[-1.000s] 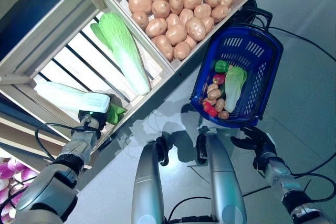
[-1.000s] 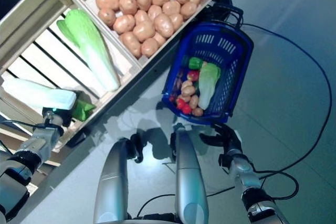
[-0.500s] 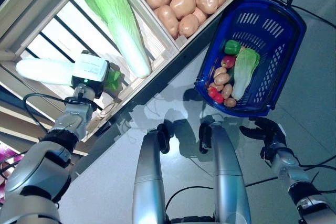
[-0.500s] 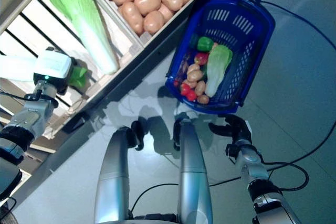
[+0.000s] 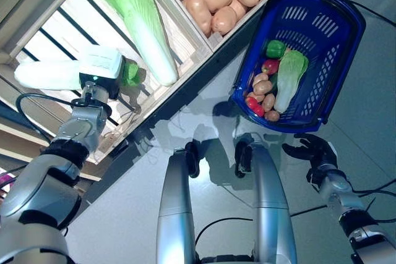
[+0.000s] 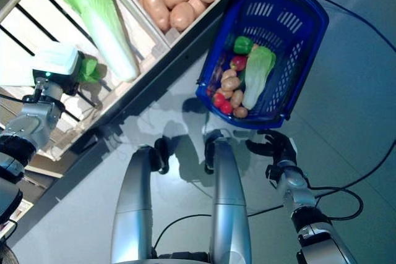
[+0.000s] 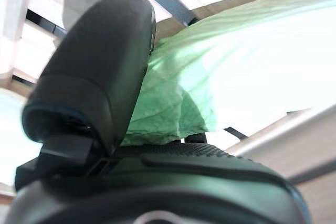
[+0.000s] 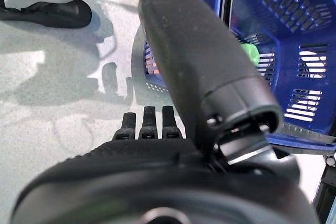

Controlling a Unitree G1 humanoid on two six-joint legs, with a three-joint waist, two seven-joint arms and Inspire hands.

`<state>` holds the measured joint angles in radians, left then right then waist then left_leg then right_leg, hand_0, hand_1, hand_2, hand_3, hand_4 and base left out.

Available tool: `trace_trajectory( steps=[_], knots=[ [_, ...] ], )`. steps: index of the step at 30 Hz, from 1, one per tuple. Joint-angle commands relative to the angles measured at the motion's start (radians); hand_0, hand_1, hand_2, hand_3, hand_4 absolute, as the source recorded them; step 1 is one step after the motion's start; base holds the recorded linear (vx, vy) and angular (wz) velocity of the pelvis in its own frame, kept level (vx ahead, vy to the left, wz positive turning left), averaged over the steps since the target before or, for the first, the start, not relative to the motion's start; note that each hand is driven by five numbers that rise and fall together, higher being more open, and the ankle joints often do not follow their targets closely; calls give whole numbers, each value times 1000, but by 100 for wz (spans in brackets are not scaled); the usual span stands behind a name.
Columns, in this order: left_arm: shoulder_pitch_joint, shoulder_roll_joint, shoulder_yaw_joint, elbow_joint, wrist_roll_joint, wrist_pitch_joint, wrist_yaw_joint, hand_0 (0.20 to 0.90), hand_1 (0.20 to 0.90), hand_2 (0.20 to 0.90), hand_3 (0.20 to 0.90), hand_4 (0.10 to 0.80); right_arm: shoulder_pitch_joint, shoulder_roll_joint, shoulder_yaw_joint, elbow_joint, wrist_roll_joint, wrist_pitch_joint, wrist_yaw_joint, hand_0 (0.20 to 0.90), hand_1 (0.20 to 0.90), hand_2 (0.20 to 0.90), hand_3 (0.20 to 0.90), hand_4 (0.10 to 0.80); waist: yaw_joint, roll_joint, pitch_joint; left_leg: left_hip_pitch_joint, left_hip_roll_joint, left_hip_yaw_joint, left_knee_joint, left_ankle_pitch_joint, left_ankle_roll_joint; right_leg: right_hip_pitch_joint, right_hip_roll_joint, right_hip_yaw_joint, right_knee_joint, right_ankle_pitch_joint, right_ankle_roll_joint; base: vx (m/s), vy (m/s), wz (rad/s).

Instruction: Put vegetables into the basket

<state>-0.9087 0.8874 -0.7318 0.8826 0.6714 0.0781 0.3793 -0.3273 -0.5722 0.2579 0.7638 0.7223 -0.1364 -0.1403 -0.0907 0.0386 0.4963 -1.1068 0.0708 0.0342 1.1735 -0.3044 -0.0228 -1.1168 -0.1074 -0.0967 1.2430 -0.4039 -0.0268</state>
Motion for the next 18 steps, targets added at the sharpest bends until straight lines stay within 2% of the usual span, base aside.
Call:
trace_trajectory(
  steps=[1,6,11,16,18],
  knots=[
    [87,60,-11,104,-63,1,-107,300,300,300,300,400,-6,-28,-42,-32,37,-106,-31,900,900,900,900,800,5,-28,-11,129,-13,119,-84,-30,92,119,24,-3,-151,114,-22,-11,-38,-4],
    [79,59,-5,99,-77,-29,-87,300,300,300,300,400,-12,-9,-31,-33,33,-107,-21,900,900,900,900,800,3,-28,-35,262,-25,133,-202,-8,70,242,34,-3,-258,131,-6,6,-24,-1],
    [112,60,15,76,-130,-61,-112,300,300,300,300,400,22,24,-25,-47,15,-101,-33,900,900,900,900,800,15,-26,-88,458,-67,123,-409,50,46,433,22,-24,-440,172,20,77,-34,7],
    [201,66,93,24,-197,-130,-119,300,300,300,300,400,107,53,-39,-51,-2,-100,-21,900,900,900,900,800,31,-22,-157,659,-92,105,-586,92,47,646,3,-47,-627,196,25,158,-25,7],
    [239,64,147,-1,-227,-159,-128,300,300,300,300,400,140,62,-49,-74,-18,-91,-11,900,900,900,900,800,32,-18,-182,750,-100,100,-665,110,50,740,-7,-56,-707,204,24,121,-12,0]
  ],
)
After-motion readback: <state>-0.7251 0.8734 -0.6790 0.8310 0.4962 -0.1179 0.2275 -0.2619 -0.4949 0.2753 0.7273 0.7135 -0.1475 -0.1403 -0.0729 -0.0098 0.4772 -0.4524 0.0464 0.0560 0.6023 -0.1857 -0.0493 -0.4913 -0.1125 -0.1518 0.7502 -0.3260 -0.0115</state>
